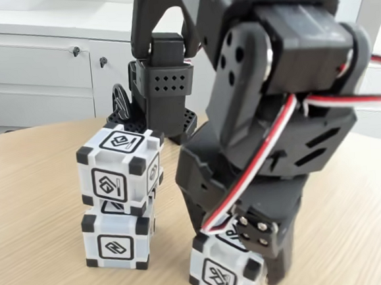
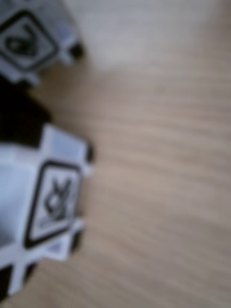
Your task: Stack cubes from left to right.
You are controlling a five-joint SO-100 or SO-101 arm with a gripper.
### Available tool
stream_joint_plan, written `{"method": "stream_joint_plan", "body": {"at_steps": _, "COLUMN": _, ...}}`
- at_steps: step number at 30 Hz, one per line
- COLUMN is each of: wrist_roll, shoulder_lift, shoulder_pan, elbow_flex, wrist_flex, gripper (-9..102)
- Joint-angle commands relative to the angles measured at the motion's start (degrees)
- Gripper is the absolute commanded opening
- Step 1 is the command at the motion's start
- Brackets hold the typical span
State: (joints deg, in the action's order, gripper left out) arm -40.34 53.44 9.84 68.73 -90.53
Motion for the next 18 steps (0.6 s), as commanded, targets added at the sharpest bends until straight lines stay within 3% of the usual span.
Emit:
{"method": "stream_joint_plan", "body": {"at_steps": 1, "wrist_roll": 0.7, "shoulder_lift": 0.4, "shoulder_pan": -0.2, "elbow_flex": -2.0, "wrist_flex": -0.4, "gripper": 22}}
{"method": "stream_joint_plan", "body": {"at_steps": 11, "wrist_roll": 1.1, "shoulder_lift": 2.2, "shoulder_pan": 0.7, "elbow_flex": -2.3, "wrist_flex": -1.3, "gripper": 20}}
{"method": "stream_joint_plan", "body": {"at_steps": 18, "wrist_roll": 3.9, "shoulder_lift": 15.1, "shoulder_pan": 0.7, "elbow_flex": -2.3, "wrist_flex": -1.3, "gripper": 19}}
